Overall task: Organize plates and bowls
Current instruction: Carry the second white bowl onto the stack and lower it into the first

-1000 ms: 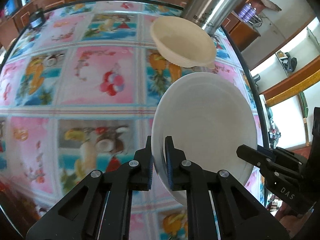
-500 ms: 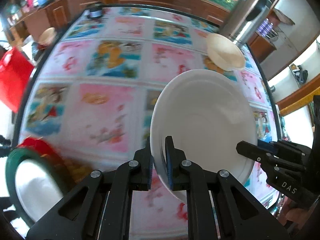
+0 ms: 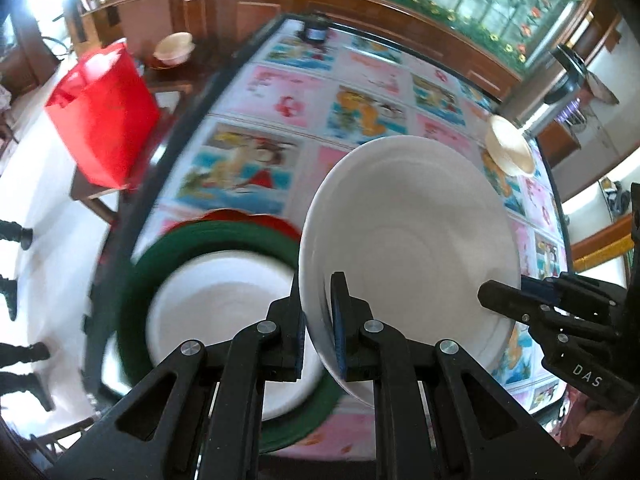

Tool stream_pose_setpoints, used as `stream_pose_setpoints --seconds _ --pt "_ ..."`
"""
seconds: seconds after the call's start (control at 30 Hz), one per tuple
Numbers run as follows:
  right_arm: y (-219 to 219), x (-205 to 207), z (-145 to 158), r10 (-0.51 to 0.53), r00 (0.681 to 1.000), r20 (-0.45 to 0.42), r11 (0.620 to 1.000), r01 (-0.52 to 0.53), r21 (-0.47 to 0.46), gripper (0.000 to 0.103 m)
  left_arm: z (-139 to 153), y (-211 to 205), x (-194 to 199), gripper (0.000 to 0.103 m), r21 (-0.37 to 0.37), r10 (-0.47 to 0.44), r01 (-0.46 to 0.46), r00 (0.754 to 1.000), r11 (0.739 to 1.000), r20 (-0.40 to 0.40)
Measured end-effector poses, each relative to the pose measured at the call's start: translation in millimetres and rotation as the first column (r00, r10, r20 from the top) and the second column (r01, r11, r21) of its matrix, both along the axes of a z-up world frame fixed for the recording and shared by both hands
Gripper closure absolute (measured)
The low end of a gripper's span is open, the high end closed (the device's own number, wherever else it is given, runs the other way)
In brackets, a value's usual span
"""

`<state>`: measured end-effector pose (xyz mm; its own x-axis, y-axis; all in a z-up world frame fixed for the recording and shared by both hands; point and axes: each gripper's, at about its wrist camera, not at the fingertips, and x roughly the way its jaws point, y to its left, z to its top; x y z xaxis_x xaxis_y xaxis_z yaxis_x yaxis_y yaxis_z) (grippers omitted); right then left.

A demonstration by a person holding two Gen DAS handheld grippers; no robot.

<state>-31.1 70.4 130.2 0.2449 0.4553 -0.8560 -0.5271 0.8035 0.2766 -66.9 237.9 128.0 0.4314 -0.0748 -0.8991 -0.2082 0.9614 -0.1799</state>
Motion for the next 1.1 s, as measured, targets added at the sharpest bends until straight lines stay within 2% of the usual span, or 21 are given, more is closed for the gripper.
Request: stream_pose_setpoints --seconds 0.2,0.4,0.8,1.0,1.03,1.07,1.1 --pt "53 -12 1 0.083 0.997 0.007 0.997 -0.082 -0.009 0.084 -1 44 -27 0.091 0.012 0.066 -0.066 0.998 0.998 -0.010" --pt "89 -19 -16 0.147 0.989 -0.027 0.988 -0.148 -0.037 0.083 -16 68 -50 0.091 0.013 0.103 -0.103 0.993 0.995 -0.050" --pt "111 -32 -38 0.171 0.982 -0.079 0.979 -0.179 -0.098 0.083 -43 74 -62 0.090 0.020 0.105 -0.103 0.989 0.994 -0.100" --pt "111 -33 -39 0.169 0.982 -0.088 0.980 -0.177 -0.092 0.083 -48 74 -62 0.089 0.045 0.118 -0.114 0.988 0.992 -0.098" --pt "111 -33 -39 0.168 0.982 -0.087 0.980 -0.176 -0.094 0.083 -47 74 -62 0.086 0.055 0.123 -0.118 0.988 0.991 -0.094" --pt "110 -33 -38 0.165 0.982 -0.088 0.981 -0.173 -0.091 0.078 -47 74 -63 0.083 0.067 0.129 -0.124 0.988 0.990 -0.090" --pt "110 -33 -37 0.160 0.983 -0.088 0.982 -0.168 -0.089 0.073 -46 74 -64 0.075 0.073 0.133 -0.127 0.987 0.989 -0.085"
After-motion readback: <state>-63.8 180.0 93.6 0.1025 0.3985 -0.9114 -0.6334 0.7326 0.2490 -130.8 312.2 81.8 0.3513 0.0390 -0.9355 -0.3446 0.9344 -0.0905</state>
